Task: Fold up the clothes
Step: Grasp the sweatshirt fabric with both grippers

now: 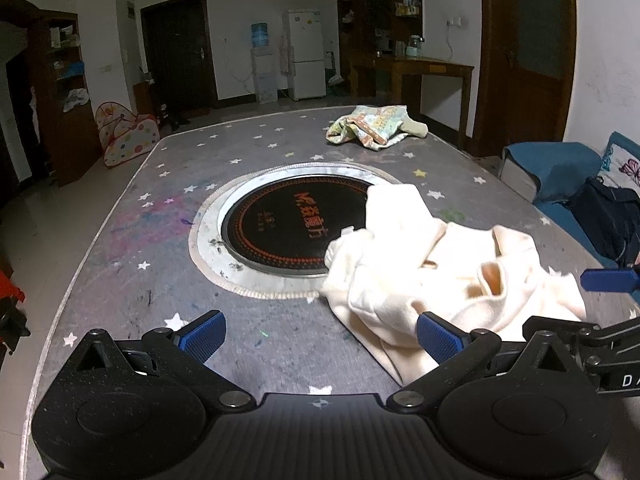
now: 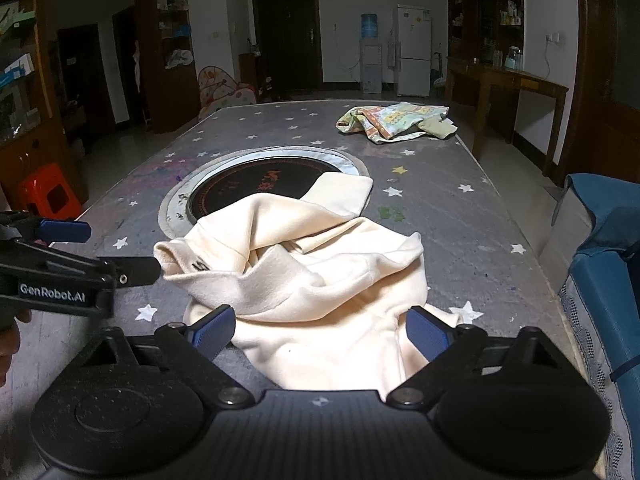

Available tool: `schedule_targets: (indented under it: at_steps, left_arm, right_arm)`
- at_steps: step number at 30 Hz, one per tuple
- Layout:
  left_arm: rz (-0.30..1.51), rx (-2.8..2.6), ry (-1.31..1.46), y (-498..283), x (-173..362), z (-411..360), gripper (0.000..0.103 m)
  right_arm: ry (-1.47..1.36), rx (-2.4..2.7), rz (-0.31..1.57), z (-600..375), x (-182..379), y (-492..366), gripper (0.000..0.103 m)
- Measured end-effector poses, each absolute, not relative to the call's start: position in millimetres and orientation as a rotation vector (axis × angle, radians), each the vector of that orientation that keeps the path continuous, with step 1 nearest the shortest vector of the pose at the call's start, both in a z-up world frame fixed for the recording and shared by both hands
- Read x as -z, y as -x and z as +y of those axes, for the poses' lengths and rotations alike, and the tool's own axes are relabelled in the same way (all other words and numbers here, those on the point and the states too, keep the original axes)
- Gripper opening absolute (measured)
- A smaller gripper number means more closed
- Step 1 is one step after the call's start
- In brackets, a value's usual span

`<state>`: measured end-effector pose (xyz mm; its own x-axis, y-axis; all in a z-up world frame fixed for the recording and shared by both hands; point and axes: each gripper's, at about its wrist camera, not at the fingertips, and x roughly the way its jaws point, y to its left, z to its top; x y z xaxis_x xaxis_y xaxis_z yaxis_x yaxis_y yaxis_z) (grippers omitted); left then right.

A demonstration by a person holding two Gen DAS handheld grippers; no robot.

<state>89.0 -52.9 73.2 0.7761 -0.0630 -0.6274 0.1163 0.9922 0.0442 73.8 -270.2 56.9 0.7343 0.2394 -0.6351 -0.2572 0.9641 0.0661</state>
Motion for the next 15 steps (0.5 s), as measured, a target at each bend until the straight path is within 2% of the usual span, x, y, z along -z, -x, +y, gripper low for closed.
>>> schedule_targets:
  at_steps: [11, 15]
  left_arm:
    - [0.654, 0.099, 0.0, -125.0, -83.3, -47.5, 0.102]
    - [0.675, 0.131, 0.012, -141.7, -78.4, -50.4, 0.095]
  right_arm:
    - [-0.037, -0.241, 0.685, -288.0, -61.7, -97.5, 0.081]
    - [-0.078, -0.227, 0.703, -297.2, -58.3, -109.7, 0.074]
